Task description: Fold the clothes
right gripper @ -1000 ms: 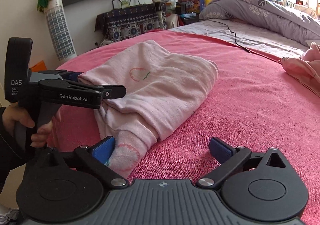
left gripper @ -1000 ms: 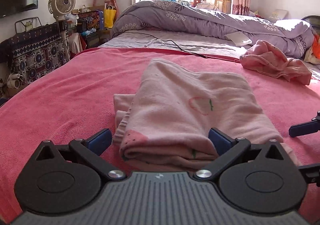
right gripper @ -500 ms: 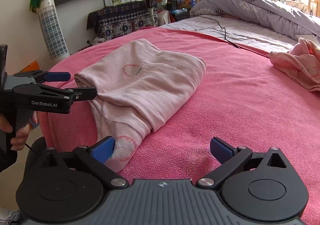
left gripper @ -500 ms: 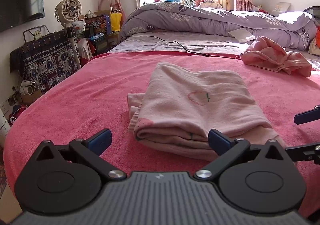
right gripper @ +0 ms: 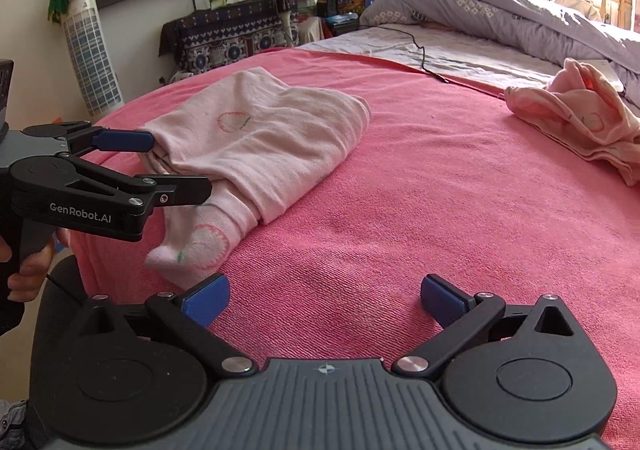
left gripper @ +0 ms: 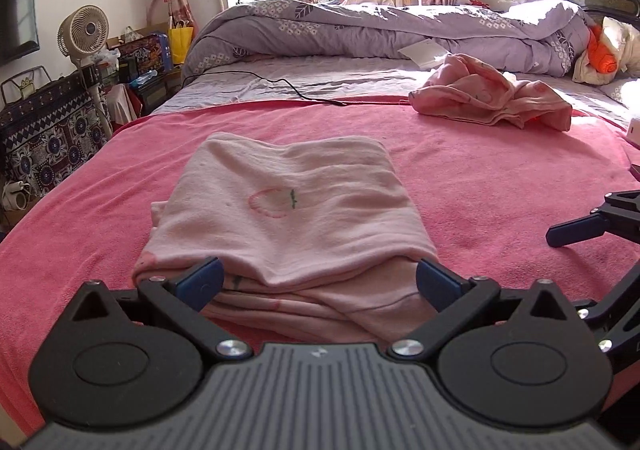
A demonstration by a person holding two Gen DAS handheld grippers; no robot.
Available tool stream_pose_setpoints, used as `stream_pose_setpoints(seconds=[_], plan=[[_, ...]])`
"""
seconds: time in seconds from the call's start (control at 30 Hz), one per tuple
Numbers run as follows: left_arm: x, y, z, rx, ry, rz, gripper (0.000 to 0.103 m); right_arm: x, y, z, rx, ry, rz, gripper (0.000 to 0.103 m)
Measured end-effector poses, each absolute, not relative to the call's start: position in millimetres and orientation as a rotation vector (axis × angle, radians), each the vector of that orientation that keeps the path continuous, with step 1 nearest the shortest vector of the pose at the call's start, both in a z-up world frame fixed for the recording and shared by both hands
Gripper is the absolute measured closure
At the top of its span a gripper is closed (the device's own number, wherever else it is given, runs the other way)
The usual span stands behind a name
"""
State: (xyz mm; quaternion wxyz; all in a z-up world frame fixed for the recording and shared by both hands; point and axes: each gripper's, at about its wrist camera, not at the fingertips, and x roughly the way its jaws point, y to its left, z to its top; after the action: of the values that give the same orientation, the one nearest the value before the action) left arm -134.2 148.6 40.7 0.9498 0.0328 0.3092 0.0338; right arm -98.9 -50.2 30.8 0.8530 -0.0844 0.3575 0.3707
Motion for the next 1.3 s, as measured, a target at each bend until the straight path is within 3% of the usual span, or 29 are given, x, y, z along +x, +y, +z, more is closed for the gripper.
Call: stream_pose_setpoints(seconds=[0.33, 1.3], plan=[[-105.2, 102.7, 25.4, 0.128, 0.749, 0.050, 0.000, -88.2, -86.6, 25.9, -0.094, 0.758, 0.680, 0.000], [-101.3, 85.9, 15.4, 0.189, 0.758, 0.132, 0.000, -95.9, -78.8, 6.3, -0.162, 0.681, 0.655, 0.000]])
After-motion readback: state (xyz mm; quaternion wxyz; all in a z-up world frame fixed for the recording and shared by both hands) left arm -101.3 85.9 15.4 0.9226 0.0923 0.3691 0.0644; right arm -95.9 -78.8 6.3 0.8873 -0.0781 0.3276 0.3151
